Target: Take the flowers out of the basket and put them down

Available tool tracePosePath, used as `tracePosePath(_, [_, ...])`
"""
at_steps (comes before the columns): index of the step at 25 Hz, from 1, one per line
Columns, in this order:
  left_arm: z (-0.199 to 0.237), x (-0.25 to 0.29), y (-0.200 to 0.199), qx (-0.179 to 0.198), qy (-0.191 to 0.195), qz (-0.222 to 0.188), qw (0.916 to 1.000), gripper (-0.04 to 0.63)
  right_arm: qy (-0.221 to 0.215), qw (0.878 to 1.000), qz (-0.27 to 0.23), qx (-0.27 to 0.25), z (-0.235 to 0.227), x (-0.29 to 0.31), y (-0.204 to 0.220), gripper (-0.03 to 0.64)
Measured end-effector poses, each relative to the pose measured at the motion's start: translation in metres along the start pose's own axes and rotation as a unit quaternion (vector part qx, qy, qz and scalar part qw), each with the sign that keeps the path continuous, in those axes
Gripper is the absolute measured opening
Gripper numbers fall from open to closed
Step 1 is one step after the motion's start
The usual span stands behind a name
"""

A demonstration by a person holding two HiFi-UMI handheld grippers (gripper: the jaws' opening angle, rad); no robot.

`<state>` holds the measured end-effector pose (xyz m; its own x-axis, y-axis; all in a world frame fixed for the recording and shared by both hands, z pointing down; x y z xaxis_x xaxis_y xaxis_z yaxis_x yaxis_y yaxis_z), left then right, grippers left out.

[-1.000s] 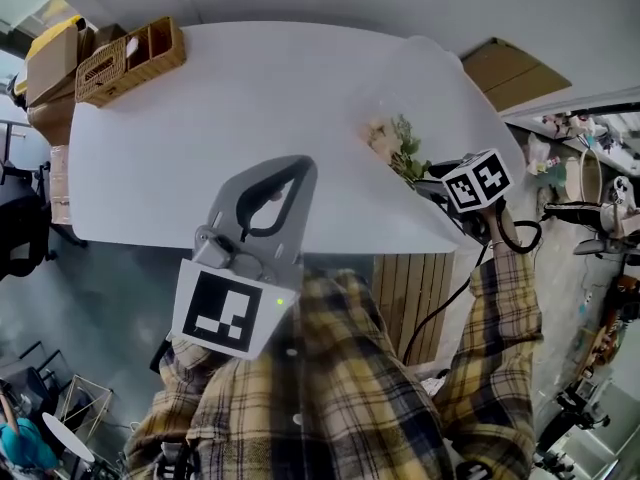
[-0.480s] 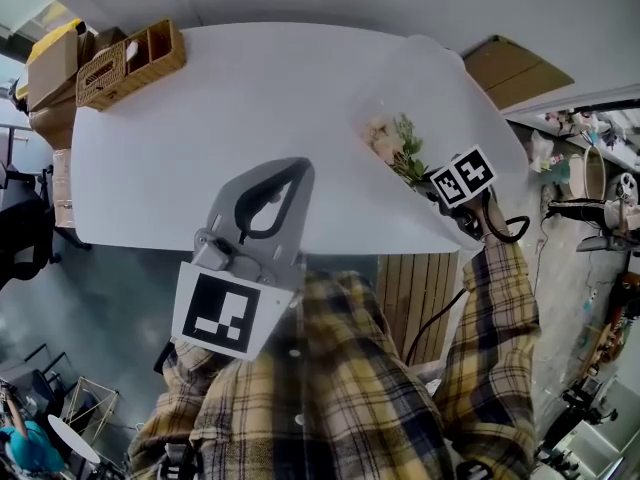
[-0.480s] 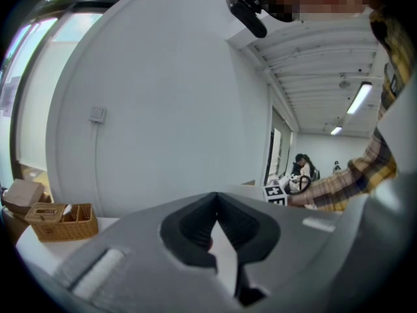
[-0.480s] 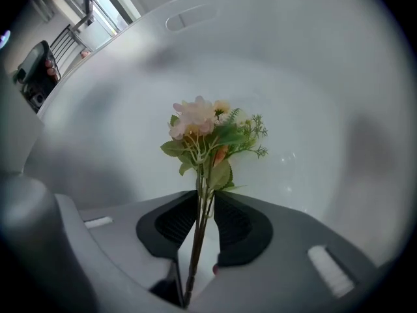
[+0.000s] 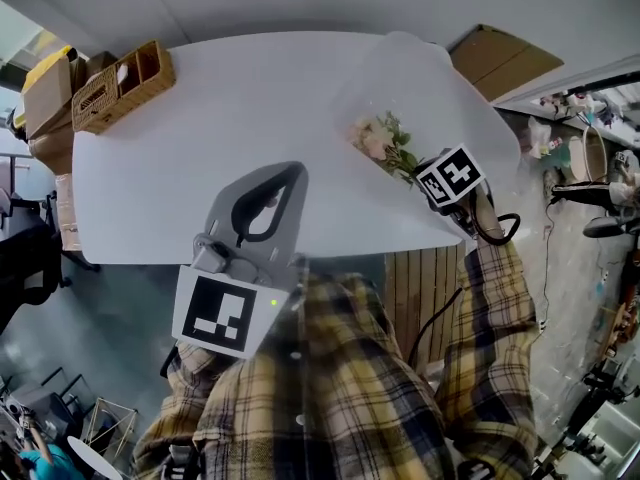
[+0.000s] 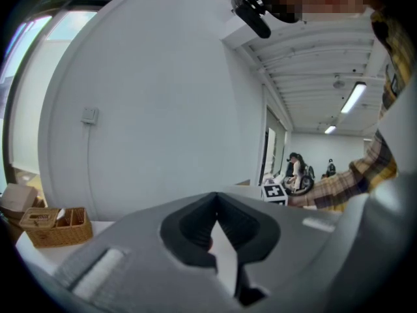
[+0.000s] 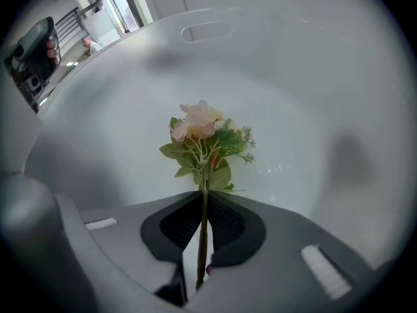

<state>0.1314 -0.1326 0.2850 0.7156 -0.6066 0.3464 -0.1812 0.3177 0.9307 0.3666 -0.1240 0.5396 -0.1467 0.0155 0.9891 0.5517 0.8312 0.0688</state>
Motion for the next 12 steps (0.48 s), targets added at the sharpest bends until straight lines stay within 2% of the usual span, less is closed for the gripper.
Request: tracePosePath(12, [-0.016,0.005,-0.012,0.013,0.029,-0.006,0.9995,0.002,0.047,0.995,-0.076,0.033,-0.010,-0.059,-0.004,0.028])
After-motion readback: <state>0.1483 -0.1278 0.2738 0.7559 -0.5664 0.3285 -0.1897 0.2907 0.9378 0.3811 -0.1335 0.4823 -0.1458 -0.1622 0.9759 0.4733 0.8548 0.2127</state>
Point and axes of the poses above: the fingertips, and each gripper's own axes: x forward along the fingers, z to its left, y out of its underside, the point moved 1 cm from there along -x, backward along the fingers, and after that the axes turned 6 degrees about z, right-handed, at the moved point
